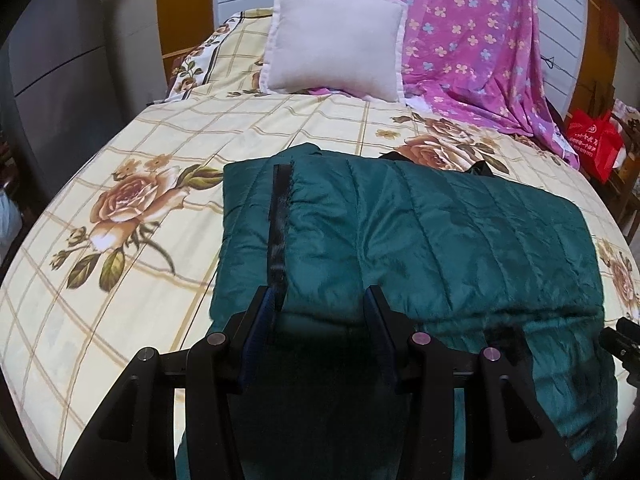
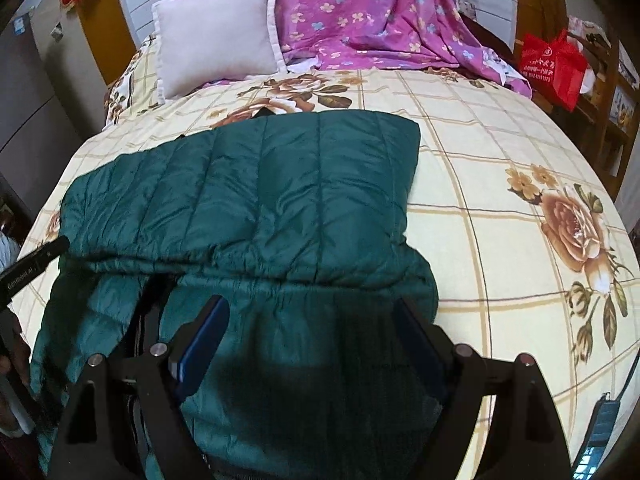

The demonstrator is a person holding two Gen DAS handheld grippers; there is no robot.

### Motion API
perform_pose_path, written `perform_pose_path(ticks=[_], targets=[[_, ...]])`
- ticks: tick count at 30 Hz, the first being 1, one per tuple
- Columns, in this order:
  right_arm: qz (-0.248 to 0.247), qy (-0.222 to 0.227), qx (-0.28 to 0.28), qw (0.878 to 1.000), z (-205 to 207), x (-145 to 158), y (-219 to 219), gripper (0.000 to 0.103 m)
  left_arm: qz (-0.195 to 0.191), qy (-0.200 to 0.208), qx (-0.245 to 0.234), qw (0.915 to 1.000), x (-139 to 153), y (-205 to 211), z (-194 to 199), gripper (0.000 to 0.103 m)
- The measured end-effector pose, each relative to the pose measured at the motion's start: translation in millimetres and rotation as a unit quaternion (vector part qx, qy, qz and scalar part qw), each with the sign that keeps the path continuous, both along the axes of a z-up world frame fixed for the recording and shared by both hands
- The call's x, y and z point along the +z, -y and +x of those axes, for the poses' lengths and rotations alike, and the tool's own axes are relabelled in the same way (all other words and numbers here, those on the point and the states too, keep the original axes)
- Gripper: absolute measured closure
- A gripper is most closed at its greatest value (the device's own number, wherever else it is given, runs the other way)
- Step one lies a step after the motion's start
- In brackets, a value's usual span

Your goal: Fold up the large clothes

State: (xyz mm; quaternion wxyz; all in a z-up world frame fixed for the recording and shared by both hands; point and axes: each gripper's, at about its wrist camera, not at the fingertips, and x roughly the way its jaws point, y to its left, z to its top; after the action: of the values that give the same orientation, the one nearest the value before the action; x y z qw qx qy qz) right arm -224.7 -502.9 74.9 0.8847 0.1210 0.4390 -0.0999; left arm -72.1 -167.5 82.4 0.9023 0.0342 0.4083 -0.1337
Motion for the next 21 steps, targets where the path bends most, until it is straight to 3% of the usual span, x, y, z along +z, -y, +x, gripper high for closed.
perform_pose_path(ticks=[21], targets=[[0.017,-0.022,0.019,0.999,-70,-1,-25,0.016,0.028,-0.010,-0.007,0.9995,-2,-45,-88,0.075]])
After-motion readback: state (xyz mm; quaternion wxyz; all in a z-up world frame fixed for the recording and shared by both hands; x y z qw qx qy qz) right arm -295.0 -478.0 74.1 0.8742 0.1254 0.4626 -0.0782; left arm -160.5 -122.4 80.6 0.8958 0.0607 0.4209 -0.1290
